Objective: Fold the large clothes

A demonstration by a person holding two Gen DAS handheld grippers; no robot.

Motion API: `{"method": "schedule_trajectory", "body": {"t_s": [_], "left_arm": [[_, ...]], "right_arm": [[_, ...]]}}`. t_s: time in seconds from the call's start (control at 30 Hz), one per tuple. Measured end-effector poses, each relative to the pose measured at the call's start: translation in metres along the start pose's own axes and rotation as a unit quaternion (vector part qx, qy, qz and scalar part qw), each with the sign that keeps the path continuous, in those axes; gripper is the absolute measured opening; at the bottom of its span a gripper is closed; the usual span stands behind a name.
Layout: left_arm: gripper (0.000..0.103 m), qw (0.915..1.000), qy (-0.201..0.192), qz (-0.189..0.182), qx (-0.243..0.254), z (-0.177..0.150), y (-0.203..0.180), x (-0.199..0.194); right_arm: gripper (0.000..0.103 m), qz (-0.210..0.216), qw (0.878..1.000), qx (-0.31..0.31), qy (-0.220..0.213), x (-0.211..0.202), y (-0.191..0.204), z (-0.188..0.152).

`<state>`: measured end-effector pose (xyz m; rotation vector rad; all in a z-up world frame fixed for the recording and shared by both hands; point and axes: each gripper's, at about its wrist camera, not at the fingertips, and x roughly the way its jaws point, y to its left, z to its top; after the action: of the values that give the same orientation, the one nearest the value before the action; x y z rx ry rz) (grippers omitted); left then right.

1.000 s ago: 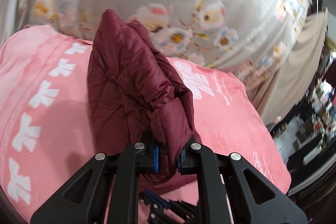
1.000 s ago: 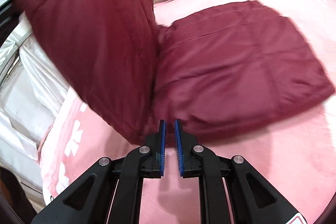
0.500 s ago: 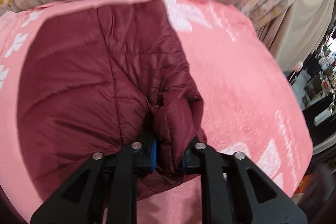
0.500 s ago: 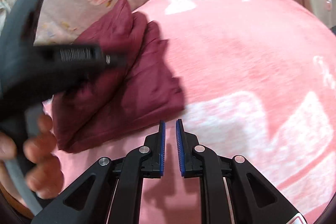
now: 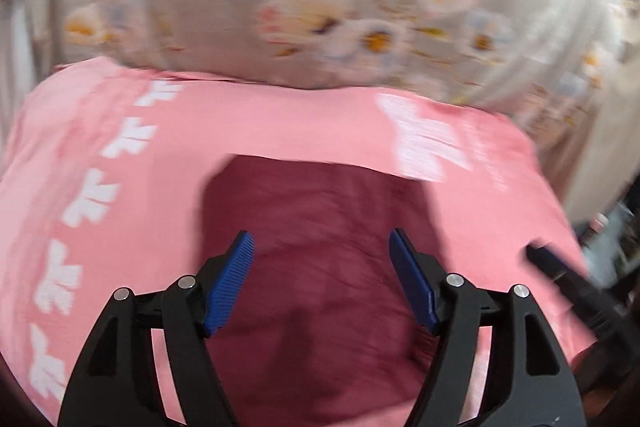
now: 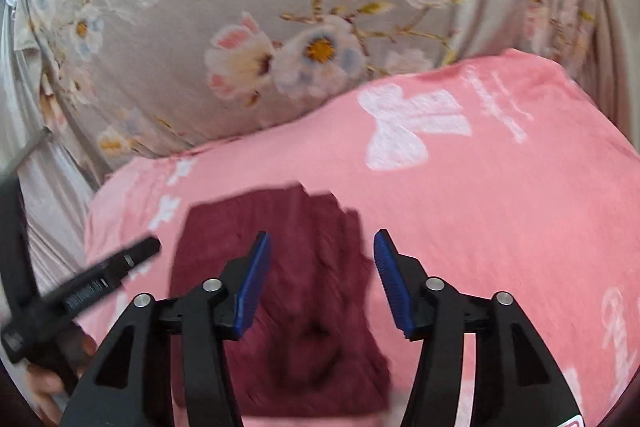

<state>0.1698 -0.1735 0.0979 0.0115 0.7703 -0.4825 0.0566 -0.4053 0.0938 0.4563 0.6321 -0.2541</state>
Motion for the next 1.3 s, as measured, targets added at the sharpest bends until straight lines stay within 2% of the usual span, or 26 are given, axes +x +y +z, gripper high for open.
{"method": "schedule_trajectory", "body": {"t_s": [0.07, 0.17, 0.27, 0.4, 0.43, 0.47, 0.5, 0.53, 0.6, 0.7, 0.97, 1.3], "left_arm": [[0.068, 0.9994, 0.008, 0.029, -0.016, 0.005, 0.021, 0.01], [0.068, 0.9979, 0.014, 0.058, -0.028, 0.01, 0.038, 0.024], [0.068, 0.9961, 0.021, 0.078, -0.036, 0.012, 0.055, 0.036], [0.068, 0.9939, 0.03, 0.098, -0.042, 0.023, 0.058, 0.06], [0.068, 0.9934, 0.032, 0.101, -0.042, 0.024, 0.057, 0.064], [0.068, 0.9931, 0.036, 0.103, -0.042, 0.026, 0.057, 0.069], [0.068, 0.9931, 0.04, 0.102, -0.042, 0.027, 0.055, 0.075], [0.068, 0.993, 0.043, 0.102, -0.04, 0.028, 0.053, 0.081], [0.068, 0.9929, 0.047, 0.103, -0.038, 0.028, 0.048, 0.089], [0.068, 0.9928, 0.056, 0.1, -0.035, 0.028, 0.038, 0.106], [0.068, 0.9917, 0.076, 0.102, -0.017, 0.011, 0.011, 0.145], [0.076, 0.9908, 0.06, 0.121, 0.003, -0.003, 0.002, 0.166]], "right_arm": [[0.057, -0.004, 1.0, -0.011, 0.009, 0.02, 0.014, 0.02], [0.057, -0.002, 0.999, 0.003, 0.045, 0.06, 0.031, 0.041], [0.057, -0.019, 0.997, 0.019, 0.077, 0.097, 0.038, 0.045], [0.055, -0.043, 0.992, 0.026, 0.114, 0.129, 0.035, 0.036], [0.052, -0.054, 0.991, 0.026, 0.122, 0.137, 0.032, 0.032], [0.041, -0.056, 0.99, 0.024, 0.126, 0.141, 0.029, 0.028], [0.024, -0.055, 0.99, 0.02, 0.131, 0.147, 0.025, 0.021], [0.018, -0.053, 0.989, 0.019, 0.134, 0.15, 0.021, 0.017], [0.011, -0.051, 0.99, 0.025, 0.128, 0.153, 0.01, 0.008], [0.008, -0.052, 0.992, 0.03, 0.109, 0.15, -0.002, -0.002], [0.008, -0.071, 0.993, 0.023, 0.087, 0.155, -0.026, -0.022], [0.008, -0.085, 0.992, 0.017, 0.087, 0.174, -0.034, -0.038]]}}
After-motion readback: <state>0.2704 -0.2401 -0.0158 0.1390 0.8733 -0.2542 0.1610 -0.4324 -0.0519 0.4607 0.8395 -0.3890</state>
